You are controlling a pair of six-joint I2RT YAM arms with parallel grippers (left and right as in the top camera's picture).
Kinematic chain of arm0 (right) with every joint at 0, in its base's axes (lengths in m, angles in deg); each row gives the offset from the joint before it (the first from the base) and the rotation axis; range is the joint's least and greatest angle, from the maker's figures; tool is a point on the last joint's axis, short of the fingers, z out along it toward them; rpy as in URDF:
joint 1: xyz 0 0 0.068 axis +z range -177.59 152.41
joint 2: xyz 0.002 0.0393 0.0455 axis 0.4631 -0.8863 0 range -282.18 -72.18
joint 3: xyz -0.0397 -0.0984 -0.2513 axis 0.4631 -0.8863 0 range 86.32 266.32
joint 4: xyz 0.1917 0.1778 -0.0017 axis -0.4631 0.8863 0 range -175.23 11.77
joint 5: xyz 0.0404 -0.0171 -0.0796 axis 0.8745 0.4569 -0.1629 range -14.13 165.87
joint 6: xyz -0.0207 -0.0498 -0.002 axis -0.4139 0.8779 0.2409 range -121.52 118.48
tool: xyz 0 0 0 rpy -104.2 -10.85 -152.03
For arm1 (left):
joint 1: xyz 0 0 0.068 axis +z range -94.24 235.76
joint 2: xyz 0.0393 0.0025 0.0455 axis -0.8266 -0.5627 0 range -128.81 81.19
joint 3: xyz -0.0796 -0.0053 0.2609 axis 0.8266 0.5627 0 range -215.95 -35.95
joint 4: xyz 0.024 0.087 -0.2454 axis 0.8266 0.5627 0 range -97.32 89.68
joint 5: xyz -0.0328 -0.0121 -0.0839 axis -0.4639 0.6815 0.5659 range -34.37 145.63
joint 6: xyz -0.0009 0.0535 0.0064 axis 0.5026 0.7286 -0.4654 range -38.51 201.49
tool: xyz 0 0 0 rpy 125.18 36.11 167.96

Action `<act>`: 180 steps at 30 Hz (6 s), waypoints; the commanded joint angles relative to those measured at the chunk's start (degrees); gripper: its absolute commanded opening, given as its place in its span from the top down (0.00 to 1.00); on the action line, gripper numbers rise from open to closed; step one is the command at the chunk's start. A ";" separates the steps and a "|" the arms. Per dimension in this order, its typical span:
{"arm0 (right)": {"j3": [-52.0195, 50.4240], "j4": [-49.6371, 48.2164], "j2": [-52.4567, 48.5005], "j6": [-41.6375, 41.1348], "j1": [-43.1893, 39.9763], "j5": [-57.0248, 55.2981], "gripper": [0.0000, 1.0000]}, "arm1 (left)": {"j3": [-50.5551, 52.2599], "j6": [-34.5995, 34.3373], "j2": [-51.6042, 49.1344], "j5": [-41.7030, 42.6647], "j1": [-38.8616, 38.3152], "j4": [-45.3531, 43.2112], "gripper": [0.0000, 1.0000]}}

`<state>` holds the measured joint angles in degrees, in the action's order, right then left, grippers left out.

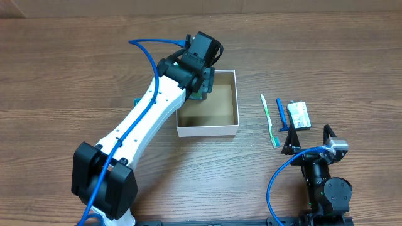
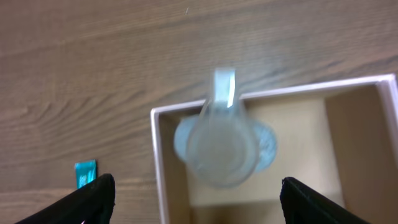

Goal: Pack container

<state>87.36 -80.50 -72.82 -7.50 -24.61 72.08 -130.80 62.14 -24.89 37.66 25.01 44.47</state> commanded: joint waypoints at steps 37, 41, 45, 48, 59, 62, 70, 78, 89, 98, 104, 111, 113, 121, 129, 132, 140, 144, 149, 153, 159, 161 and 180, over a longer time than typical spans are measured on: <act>-0.59 -0.28 0.39 0.04 -0.11 0.04 0.00 | 37.11 -1.16 32.39 10.16 21.20 -1.05 0.16; -0.59 -0.28 0.39 0.04 -0.11 0.04 0.00 | 37.90 3.98 25.94 10.21 21.35 -4.83 0.14; -0.59 -0.28 0.42 0.04 -0.11 0.04 0.00 | 37.90 6.14 18.91 10.40 21.35 -8.50 0.13; -0.59 -0.28 0.39 0.04 -0.11 0.04 0.00 | 37.90 6.58 14.19 10.45 21.35 -11.02 0.15; -0.59 -0.28 0.39 0.04 -0.11 0.04 0.00 | 37.90 10.93 2.97 13.99 22.60 -19.12 0.50; -0.59 -0.28 0.39 0.04 -0.11 0.04 0.00 | 37.90 11.67 0.74 16.79 24.37 -20.61 0.55; -0.59 -0.28 0.39 0.04 -0.11 0.04 0.00 | 37.90 11.67 0.46 17.00 26.34 -18.91 0.88; -0.59 -0.28 0.39 0.04 -0.11 0.04 0.00 | 35.17 11.61 5.88 18.43 26.21 -13.03 0.96; -0.59 -0.28 0.39 0.04 -0.11 0.04 0.00 | 31.17 -2.71 36.92 36.46 18.25 -9.51 0.95; -0.59 -0.28 0.39 0.04 -0.11 0.04 0.00 | 31.17 -9.57 37.05 24.13 -0.07 -21.68 0.96; -0.59 -0.28 0.39 0.04 -0.11 0.04 0.00 | 31.17 -7.54 27.23 18.95 -2.64 -27.91 0.96; -0.59 -0.28 0.39 0.04 -0.11 0.04 0.00 | 31.17 -4.72 20.37 14.14 -2.67 -31.28 0.95; -0.59 -0.31 0.39 0.04 -0.11 0.04 0.00 | 31.19 -2.67 18.43 14.05 -2.67 -30.40 0.91; -0.59 -0.31 0.39 0.04 -0.11 0.04 0.00 | 31.19 -0.42 15.85 11.34 -2.64 -27.06 0.81; -0.59 -0.28 0.39 0.04 -0.11 0.04 0.00 | 29.27 0.09 16.90 10.27 -2.58 -24.28 0.23; -0.59 -0.28 0.39 0.04 -0.11 0.04 0.00 | 23.61 -0.17 20.02 9.07 -2.43 -17.55 0.21; -0.59 -0.28 0.39 0.04 -0.11 0.04 0.00 | 14.80 -7.45 27.61 -3.76 10.08 6.88 0.00; -0.59 -0.28 0.39 0.04 -0.11 0.04 0.00 | 14.84 -7.93 28.35 -3.56 22.88 13.75 0.00; -0.59 -0.31 0.39 0.04 -0.11 0.04 0.00 | 14.86 -7.89 28.17 -3.39 31.17 14.60 0.00; -0.59 -0.28 0.39 0.04 -0.11 0.04 0.00 | 14.86 -7.89 28.17 -3.39 31.82 14.58 0.00; -0.59 -0.28 0.39 0.04 -0.11 0.04 0.00 | 14.86 -7.89 28.15 -3.39 31.82 14.60 0.00; -0.59 -0.28 0.39 0.04 -0.11 0.04 0.00 | 14.86 -7.91 28.15 -3.39 31.82 14.60 0.00; 0.81 -5.95 0.39 -19.82 -0.11 26.53 0.00 | 14.86 -7.89 28.15 -3.39 31.82 14.60 0.00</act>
<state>87.36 -85.90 -72.82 -22.49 -24.61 93.17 -115.26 54.84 3.28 35.21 56.62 58.96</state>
